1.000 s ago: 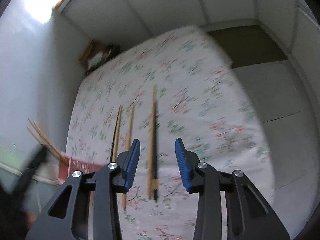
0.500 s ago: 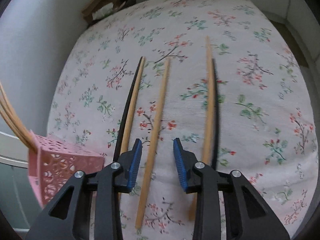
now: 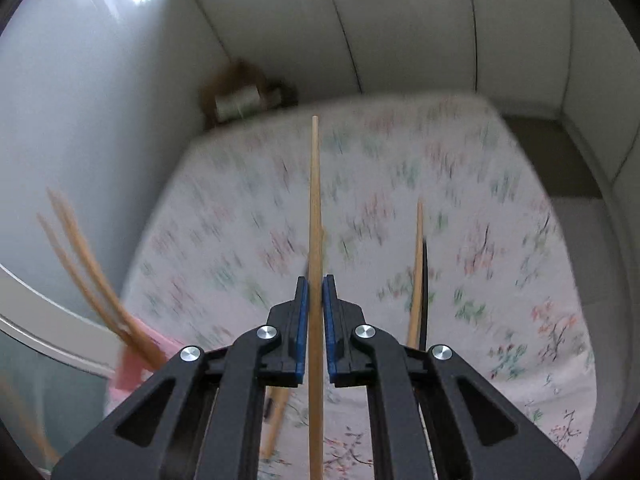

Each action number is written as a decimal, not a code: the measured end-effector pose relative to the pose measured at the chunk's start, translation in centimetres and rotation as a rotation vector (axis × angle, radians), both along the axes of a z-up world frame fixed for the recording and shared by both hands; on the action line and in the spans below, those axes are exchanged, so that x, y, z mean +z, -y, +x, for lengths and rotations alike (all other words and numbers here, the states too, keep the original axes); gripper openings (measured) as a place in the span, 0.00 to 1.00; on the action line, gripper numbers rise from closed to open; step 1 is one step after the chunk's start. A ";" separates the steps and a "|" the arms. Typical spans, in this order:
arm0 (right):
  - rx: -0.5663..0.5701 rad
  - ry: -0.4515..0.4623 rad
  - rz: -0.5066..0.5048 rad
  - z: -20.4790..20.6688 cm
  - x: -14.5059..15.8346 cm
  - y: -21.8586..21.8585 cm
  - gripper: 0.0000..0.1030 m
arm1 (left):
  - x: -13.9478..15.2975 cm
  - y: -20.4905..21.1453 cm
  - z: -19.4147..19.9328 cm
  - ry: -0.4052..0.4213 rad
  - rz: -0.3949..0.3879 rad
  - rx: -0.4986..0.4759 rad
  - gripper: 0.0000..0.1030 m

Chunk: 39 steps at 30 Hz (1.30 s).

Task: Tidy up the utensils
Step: 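Lift the chopstick with the left tool while the right tool closes on another chopstick, then carry both chopsticks over the pink holder and open the left tool to drop its one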

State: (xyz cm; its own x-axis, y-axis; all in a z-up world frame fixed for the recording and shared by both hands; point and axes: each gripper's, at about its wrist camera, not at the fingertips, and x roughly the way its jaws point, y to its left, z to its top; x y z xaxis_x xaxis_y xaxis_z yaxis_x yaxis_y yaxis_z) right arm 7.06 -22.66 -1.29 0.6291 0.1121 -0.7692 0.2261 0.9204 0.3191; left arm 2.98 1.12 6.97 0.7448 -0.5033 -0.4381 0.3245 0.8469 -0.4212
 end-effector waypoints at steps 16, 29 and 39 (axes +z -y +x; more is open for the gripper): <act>0.031 0.504 0.194 -4.1 7.4 -1.2 0.07 | -1.4 -1.4 0.5 0.163 -0.026 0.059 0.06; 0.047 0.524 0.162 -4.5 7.6 -1.9 0.07 | -4.5 0.2 1.4 0.254 0.033 0.114 0.06; 0.050 0.517 0.133 -4.6 7.4 -2.6 0.07 | -6.4 1.2 1.7 0.245 0.108 0.138 0.06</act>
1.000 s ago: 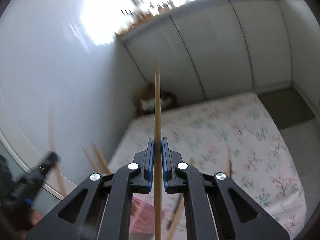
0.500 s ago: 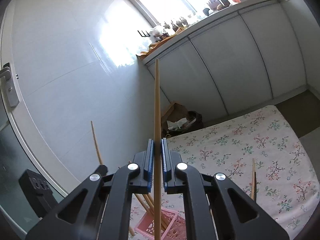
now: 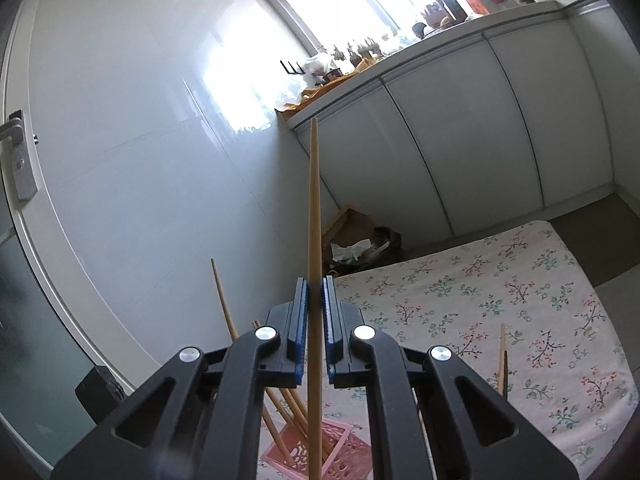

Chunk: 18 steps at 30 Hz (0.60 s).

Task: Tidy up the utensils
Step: 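Carry both chopsticks over the pink holder and open the left tool to drop its one, then lower the right tool's chopstick into the pink holder and open it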

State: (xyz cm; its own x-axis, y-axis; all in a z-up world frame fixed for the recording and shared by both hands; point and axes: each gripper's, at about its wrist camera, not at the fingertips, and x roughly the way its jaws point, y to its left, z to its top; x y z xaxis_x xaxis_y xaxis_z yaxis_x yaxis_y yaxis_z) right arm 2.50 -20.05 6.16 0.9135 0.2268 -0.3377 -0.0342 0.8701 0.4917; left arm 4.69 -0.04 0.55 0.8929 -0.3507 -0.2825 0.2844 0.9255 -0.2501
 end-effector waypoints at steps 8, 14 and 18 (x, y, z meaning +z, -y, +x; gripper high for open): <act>-0.007 -0.010 -0.023 0.4 -0.6 -0.8 0.07 | 1.1 -1.5 0.3 -0.112 -0.024 -0.027 0.14; 0.002 -0.011 -0.055 1.2 -1.4 -2.6 0.07 | 5.1 -4.2 -0.1 -0.222 -0.103 0.027 0.38; -0.008 0.008 -0.081 2.0 -2.2 -4.1 0.07 | 6.5 -4.8 -0.5 -0.244 -0.115 0.054 0.54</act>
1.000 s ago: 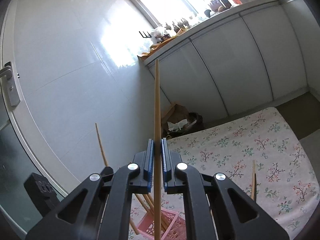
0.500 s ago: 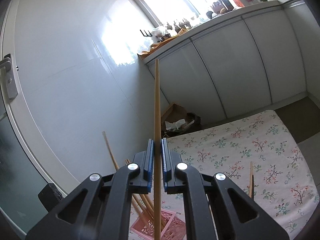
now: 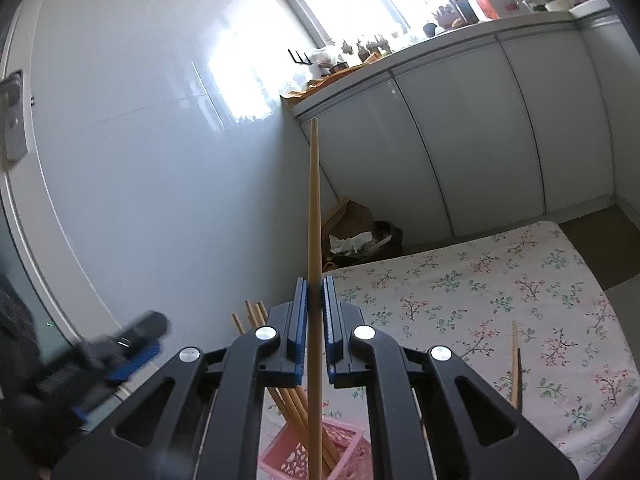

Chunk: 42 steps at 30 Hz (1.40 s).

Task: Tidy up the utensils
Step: 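Lower the right tool's chopstick into the pink holder and open it, then move both tools back over the remaining chopsticks on the tablecloth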

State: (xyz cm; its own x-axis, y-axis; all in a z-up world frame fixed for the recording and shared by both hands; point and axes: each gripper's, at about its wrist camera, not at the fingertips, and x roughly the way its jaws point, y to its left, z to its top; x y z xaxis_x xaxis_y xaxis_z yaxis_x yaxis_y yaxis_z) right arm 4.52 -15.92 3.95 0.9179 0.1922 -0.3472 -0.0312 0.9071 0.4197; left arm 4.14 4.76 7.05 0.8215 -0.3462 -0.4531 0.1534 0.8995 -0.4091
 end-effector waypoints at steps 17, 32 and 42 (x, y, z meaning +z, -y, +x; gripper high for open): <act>-0.033 -0.022 -0.278 1.3 -4.5 -5.3 0.08 | -2.9 -2.3 2.5 -0.214 0.024 0.042 0.68; -0.068 -0.117 -0.098 -1.7 1.0 1.3 0.22 | -1.9 -1.2 1.8 -0.179 0.028 -0.001 0.68; -0.154 -0.287 -0.122 -4.1 3.7 8.6 0.41 | -0.4 4.3 -0.1 -0.133 0.109 -0.141 0.68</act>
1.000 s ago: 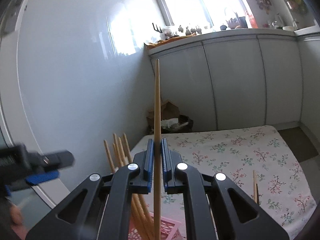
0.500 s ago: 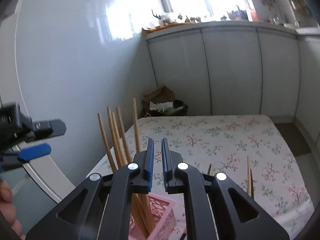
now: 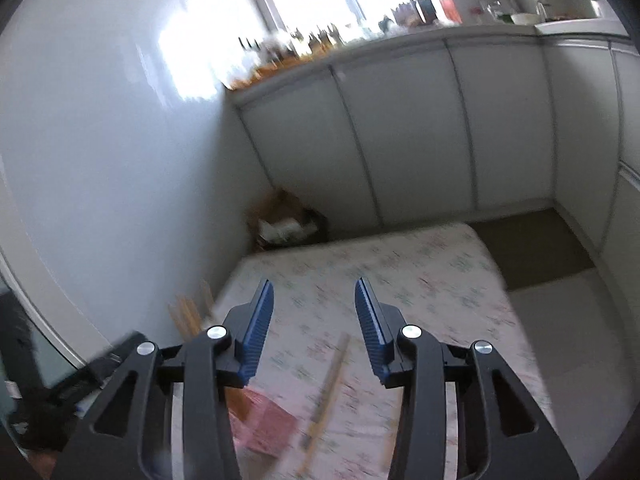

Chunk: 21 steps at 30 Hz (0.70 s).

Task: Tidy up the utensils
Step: 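Move both tools back over the remaining chopsticks on the tablecloth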

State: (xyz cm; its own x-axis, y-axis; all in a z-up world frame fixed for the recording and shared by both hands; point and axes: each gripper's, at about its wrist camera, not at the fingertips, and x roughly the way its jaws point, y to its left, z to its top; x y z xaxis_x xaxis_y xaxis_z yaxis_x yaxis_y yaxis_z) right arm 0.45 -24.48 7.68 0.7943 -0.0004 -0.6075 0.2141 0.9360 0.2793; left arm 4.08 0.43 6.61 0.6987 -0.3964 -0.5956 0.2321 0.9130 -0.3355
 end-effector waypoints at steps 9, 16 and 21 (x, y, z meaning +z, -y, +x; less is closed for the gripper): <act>-0.038 -0.312 0.111 0.8 -7.4 5.7 0.41 | -3.2 9.8 -1.7 -0.051 0.226 -0.242 0.68; -0.189 -0.402 0.249 -1.0 -11.1 10.8 0.40 | -7.1 16.0 -1.0 -0.153 0.315 -0.353 0.71; -0.247 -0.385 0.311 -2.3 -10.6 12.7 0.40 | -10.8 19.6 1.2 -0.277 0.295 -0.399 0.71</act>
